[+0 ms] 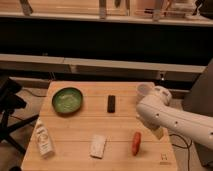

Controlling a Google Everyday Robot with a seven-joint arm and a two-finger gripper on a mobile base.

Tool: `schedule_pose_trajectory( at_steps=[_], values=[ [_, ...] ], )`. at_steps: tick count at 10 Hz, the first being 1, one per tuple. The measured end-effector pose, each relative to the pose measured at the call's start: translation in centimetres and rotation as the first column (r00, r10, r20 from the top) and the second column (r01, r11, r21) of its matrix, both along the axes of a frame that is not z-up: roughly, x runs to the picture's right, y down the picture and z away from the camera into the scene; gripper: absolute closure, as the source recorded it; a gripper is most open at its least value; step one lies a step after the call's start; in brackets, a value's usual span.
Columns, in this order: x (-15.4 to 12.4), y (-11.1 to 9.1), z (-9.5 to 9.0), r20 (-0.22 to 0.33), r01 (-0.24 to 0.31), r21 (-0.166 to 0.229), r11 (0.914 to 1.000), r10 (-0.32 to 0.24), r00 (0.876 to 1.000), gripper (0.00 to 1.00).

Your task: Drag the pepper across the table

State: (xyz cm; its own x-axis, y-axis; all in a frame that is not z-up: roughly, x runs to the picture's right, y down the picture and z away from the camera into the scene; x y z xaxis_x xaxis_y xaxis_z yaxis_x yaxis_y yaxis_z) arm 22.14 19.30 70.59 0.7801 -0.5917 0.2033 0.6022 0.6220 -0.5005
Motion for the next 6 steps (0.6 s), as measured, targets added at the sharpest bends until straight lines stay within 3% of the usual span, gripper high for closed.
schedule_pose_trajectory(
  at_steps=[6],
  values=[
    [-1.05, 1.01, 0.09, 0.077, 0.094, -0.019, 0.9954, -0.092, 0.993, 0.2]
  ],
)
